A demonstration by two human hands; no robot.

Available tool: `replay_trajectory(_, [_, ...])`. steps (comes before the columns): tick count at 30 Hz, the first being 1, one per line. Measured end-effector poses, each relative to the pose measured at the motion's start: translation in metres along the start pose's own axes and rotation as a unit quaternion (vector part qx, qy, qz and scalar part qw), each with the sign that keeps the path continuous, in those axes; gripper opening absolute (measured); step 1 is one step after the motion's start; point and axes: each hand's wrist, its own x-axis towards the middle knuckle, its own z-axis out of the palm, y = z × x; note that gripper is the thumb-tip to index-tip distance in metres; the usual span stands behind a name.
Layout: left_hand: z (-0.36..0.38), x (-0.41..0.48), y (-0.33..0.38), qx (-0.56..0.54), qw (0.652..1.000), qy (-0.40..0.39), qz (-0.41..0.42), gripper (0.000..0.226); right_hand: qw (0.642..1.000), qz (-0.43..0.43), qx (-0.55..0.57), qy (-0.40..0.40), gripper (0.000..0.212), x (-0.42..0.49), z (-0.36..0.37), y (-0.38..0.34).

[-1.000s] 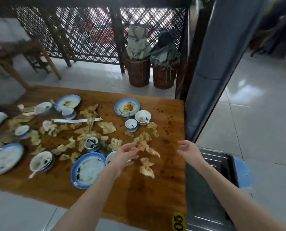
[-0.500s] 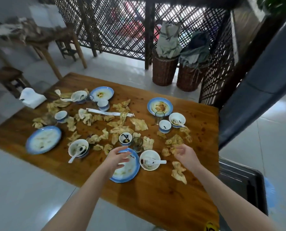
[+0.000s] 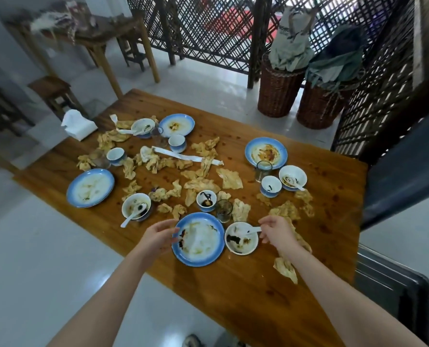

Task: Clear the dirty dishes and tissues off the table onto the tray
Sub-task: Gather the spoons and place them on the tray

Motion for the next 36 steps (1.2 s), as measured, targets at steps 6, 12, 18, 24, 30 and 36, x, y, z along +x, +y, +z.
replay_trajectory(6, [-0.043,0.012,-0.006,-0.078,0.992,0.097,-0.004,0.028,0.995,-0.02,0.074,0.07,0.015,0.0,-0.006,-0.045])
replay_trajectory(12, [-0.092,0.047,-0.015,-0.136,0.96,0.244,0.021,0.034,0.994,-0.019,0.086,0.064,0.013,0.001,0.03,-0.063])
replay_trajectory(18, [-0.117,0.089,-0.014,-0.116,0.978,0.168,-0.033,0.03,0.989,0.012,0.115,0.088,0.013,-0.003,0.063,-0.062])
replay_trajectory(24, [-0.124,0.101,0.008,-0.079,0.985,0.149,0.022,0.019,0.982,0.026,0.129,0.132,0.013,-0.013,0.082,-0.07])
replay_trajectory(30, [-0.111,0.094,0.045,-0.111,0.989,0.081,0.05,0.013,0.974,0.035,0.153,0.164,0.013,-0.03,0.082,-0.073])
replay_trajectory(36, [-0.054,0.075,0.07,-0.092,0.993,0.028,0.072,0.025,0.96,0.062,0.171,0.213,0.012,-0.05,0.056,-0.055])
